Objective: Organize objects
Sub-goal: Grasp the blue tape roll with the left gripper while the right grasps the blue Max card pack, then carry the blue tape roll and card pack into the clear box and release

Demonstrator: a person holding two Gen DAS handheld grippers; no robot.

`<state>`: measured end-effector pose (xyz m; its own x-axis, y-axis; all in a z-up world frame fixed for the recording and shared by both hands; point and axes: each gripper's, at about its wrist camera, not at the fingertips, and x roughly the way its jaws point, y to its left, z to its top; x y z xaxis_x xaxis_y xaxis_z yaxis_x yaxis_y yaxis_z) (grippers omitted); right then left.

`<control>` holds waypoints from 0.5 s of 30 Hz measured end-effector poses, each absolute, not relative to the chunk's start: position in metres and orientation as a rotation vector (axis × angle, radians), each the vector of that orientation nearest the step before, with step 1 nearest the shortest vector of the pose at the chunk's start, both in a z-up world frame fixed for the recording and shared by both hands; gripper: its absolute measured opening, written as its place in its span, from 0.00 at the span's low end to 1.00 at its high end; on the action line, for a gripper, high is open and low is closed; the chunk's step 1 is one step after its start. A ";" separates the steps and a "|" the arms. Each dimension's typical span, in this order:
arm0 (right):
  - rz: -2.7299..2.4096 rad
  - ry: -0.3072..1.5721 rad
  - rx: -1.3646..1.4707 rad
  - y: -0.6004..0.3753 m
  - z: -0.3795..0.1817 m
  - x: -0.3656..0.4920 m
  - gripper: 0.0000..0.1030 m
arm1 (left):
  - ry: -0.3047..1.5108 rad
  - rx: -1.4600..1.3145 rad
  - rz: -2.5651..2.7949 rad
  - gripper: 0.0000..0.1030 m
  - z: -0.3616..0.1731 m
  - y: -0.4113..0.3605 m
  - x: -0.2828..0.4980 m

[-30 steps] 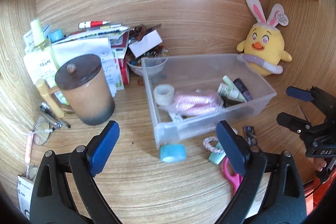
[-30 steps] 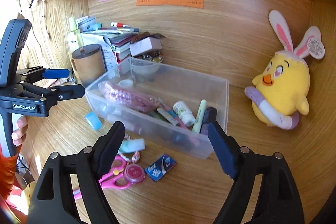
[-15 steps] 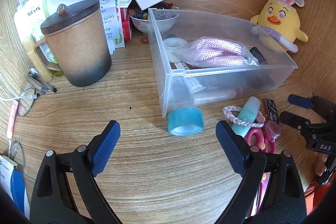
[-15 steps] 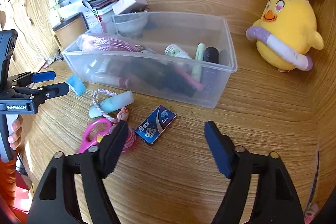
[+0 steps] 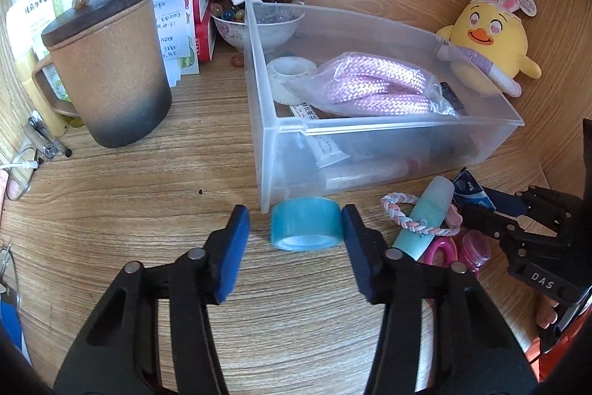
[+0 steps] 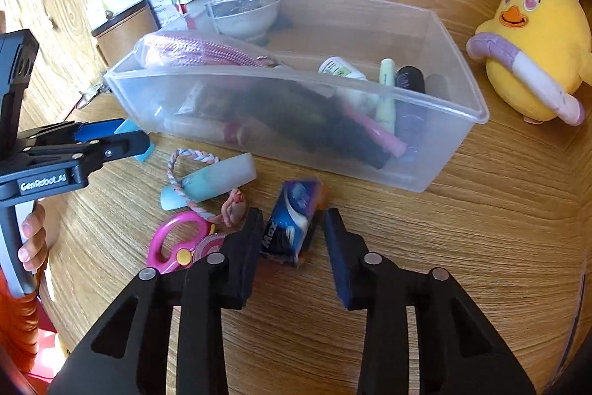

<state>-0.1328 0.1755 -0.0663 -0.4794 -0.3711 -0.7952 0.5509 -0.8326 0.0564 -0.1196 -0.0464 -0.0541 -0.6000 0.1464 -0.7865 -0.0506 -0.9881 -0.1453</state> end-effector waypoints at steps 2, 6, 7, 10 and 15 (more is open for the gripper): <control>-2.321 0.337 1.150 0.172 -0.067 -0.128 0.20 | -0.178 -1.352 2.705 0.37 -0.055 -0.048 -0.120; -2.318 0.357 1.136 0.173 -0.069 -0.124 0.08 | -0.192 -1.330 2.721 0.37 -0.052 -0.051 -0.116; -2.317 0.350 1.134 0.175 -0.068 -0.123 0.08 | -0.190 -1.324 2.727 0.37 -0.051 -0.051 -0.114; -2.315 0.318 1.127 0.179 -0.067 -0.121 0.07 | -0.180 -1.305 2.748 0.37 -0.046 -0.052 -0.108; -2.318 0.289 1.075 0.186 -0.053 -0.115 0.07 | -0.189 -1.266 2.770 0.37 -0.035 -0.054 -0.099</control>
